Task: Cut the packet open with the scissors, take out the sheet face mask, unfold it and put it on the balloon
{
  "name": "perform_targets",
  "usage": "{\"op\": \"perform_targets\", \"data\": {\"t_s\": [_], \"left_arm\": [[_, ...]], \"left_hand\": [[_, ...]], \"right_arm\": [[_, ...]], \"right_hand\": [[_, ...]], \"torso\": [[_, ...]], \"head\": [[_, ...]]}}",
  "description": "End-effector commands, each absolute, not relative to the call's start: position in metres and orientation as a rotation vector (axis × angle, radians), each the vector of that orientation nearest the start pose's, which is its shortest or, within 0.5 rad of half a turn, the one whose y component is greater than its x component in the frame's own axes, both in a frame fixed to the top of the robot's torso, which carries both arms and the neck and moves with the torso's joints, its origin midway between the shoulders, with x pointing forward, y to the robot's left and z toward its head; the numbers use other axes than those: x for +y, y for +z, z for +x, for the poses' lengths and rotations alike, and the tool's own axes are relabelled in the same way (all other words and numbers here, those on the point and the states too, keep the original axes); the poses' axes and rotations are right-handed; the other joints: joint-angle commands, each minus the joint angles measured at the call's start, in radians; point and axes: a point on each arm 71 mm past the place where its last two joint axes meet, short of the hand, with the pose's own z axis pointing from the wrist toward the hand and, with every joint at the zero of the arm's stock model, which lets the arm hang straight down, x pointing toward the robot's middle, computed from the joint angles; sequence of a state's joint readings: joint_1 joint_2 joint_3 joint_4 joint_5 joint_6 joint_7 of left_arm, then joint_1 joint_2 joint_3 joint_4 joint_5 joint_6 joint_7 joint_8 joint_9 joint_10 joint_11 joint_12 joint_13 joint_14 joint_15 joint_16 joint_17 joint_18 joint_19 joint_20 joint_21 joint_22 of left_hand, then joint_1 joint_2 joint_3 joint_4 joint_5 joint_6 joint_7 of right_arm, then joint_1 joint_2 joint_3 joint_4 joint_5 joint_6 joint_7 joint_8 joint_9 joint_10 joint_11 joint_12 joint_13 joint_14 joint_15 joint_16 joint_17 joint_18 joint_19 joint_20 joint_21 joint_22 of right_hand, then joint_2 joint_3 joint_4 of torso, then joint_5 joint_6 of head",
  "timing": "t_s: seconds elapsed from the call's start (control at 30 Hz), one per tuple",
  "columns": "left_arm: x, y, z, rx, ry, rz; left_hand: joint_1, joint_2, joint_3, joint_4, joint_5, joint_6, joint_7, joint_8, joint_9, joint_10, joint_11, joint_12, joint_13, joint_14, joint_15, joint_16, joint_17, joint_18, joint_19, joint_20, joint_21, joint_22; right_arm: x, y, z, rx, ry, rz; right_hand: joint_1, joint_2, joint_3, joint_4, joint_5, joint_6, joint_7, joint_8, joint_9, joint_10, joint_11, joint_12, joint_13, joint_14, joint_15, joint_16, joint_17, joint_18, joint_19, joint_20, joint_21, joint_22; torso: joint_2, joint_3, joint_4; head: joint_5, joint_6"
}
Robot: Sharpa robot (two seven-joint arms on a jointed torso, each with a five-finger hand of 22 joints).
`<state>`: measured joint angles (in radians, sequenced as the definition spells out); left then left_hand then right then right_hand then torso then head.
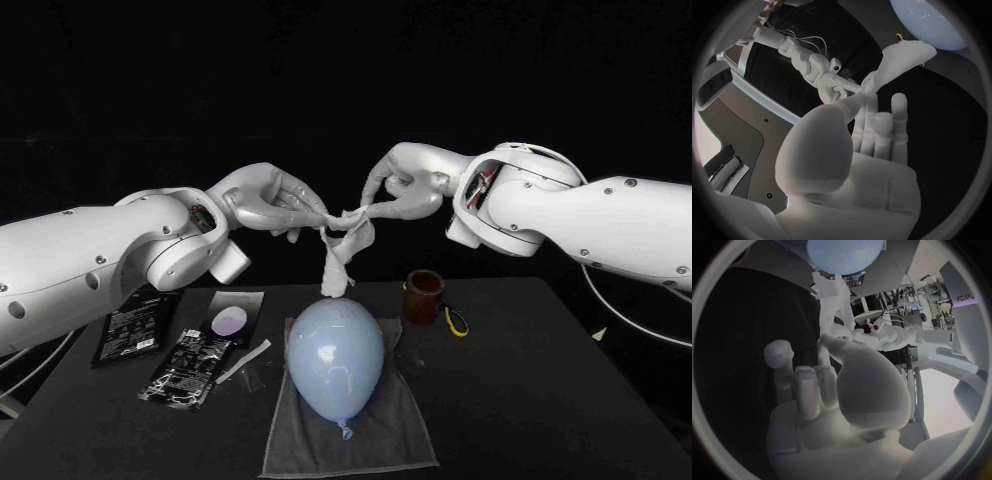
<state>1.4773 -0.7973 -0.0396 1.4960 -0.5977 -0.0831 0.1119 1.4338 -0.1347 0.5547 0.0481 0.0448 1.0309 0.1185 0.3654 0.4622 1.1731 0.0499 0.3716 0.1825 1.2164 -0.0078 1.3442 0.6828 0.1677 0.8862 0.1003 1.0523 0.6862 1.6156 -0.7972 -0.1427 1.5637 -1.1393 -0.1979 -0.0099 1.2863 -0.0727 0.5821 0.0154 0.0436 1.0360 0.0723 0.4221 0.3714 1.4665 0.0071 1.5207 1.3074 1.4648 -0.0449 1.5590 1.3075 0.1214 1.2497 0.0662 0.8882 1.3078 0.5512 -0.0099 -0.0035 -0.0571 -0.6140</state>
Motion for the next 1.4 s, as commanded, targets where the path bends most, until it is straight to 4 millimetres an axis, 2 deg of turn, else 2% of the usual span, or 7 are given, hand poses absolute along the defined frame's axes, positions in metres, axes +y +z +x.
{"op": "perform_targets", "data": {"t_s": [0.03,0.2,0.37,0.47,0.87,1.17,1.4], "left_arm": [[0.171,-0.057,0.509,1.718,-1.423,-0.358],[0.167,-0.063,0.502,1.750,-1.459,-0.386],[0.162,-0.070,0.495,1.792,-1.489,-0.414],[0.159,-0.074,0.490,1.820,-1.505,-0.419],[0.160,-0.093,0.466,1.954,-1.551,-0.440],[0.160,-0.107,0.440,2.071,-1.650,-0.444],[0.159,-0.118,0.424,2.159,-1.683,-0.438]], "left_hand": [[0.000,0.008,0.005,-0.001,0.004,0.002,0.002,0.006,0.019,0.009,0.001,0.003,-0.002,0.010,-0.002,0.006,0.002,0.016,0.003,-0.003,0.006,0.001],[0.000,0.008,0.005,-0.002,0.004,0.002,0.002,0.006,0.019,0.010,0.001,0.003,-0.002,0.012,-0.002,0.007,0.005,0.016,0.004,-0.003,0.006,0.001],[-0.001,0.008,0.006,-0.002,0.004,0.001,0.002,0.006,0.019,0.013,0.000,0.003,-0.002,0.018,-0.003,0.010,0.012,0.016,0.006,-0.004,0.008,0.002],[-0.001,0.008,0.006,-0.002,0.004,0.001,0.002,0.006,0.019,0.014,0.000,0.003,-0.002,0.019,-0.003,0.011,0.013,0.017,0.007,-0.004,0.008,0.002],[-0.001,0.007,0.007,-0.003,0.004,0.002,0.001,0.007,0.020,0.016,0.000,0.003,-0.003,0.024,-0.004,0.013,0.017,0.017,0.011,-0.005,0.011,0.004],[0.000,0.006,0.008,-0.005,0.004,0.002,0.001,0.008,0.020,0.017,-0.001,0.002,-0.004,0.028,-0.004,0.015,0.021,0.014,0.021,-0.005,0.019,0.016],[0.000,0.006,0.009,-0.005,0.004,0.002,0.001,0.008,0.020,0.017,-0.001,0.001,-0.004,0.029,-0.004,0.015,0.020,0.014,0.023,-0.006,0.020,0.016]], "right_arm": [[-0.158,-0.027,0.498,1.643,1.029,-0.170],[-0.163,-0.035,0.499,1.708,1.083,-0.131],[-0.164,-0.044,0.493,1.776,1.137,-0.105],[-0.164,-0.049,0.488,1.806,1.164,-0.097],[-0.168,-0.071,0.461,1.902,1.246,-0.046],[-0.179,-0.083,0.443,1.985,1.303,0.039],[-0.180,-0.094,0.429,2.094,1.313,0.036]], "right_hand": [[0.010,0.004,0.003,0.003,0.005,-0.005,0.006,0.008,0.030,0.070,-0.003,-0.007,0.191,0.089,-0.004,0.003,0.222,0.009,-0.003,-0.002,-0.006,0.079],[0.011,0.004,0.003,0.003,0.005,-0.006,0.006,0.008,0.030,0.069,-0.003,-0.009,0.189,0.089,-0.004,0.003,0.223,0.009,-0.002,-0.002,-0.005,0.079],[0.011,0.005,0.004,0.004,0.005,-0.007,0.006,0.008,0.030,0.069,-0.003,-0.009,0.189,0.090,-0.004,0.003,0.224,0.008,-0.002,-0.002,-0.004,0.079],[0.011,0.005,0.004,0.004,0.005,-0.007,0.006,0.008,0.030,0.069,-0.003,-0.009,0.189,0.090,-0.004,0.003,0.224,0.008,-0.002,-0.002,-0.004,0.079],[0.013,0.006,0.004,0.004,0.005,-0.008,0.006,0.008,0.030,0.069,-0.003,-0.009,0.189,0.089,-0.004,0.003,0.223,0.009,-0.003,-0.002,-0.008,0.078],[0.013,0.006,0.004,0.004,0.005,-0.008,0.006,0.009,0.030,0.069,-0.003,-0.009,0.189,0.089,-0.004,0.003,0.224,0.009,-0.003,-0.002,-0.008,0.078],[0.013,0.007,0.005,0.005,0.005,-0.008,0.007,0.009,0.030,0.069,-0.002,-0.010,0.189,0.088,-0.004,0.002,0.220,0.010,-0.006,-0.002,-0.016,0.076]], "torso": [[-0.014,-0.0010,0.0019],[-0.028,-0.0022,0.0042],[-0.038,-0.0014,0.0046],[-0.043,-0.0032,0.0050],[-0.069,-0.0047,0.0091],[-0.084,-0.0071,0.0136],[-0.089,-0.0066,0.0146]], "head": [[0.002,-0.001],[-0.008,0.003],[-0.003,0.004],[-0.004,0.003],[0.018,-0.004],[0.015,0.004],[0.022,-0.004]]}}
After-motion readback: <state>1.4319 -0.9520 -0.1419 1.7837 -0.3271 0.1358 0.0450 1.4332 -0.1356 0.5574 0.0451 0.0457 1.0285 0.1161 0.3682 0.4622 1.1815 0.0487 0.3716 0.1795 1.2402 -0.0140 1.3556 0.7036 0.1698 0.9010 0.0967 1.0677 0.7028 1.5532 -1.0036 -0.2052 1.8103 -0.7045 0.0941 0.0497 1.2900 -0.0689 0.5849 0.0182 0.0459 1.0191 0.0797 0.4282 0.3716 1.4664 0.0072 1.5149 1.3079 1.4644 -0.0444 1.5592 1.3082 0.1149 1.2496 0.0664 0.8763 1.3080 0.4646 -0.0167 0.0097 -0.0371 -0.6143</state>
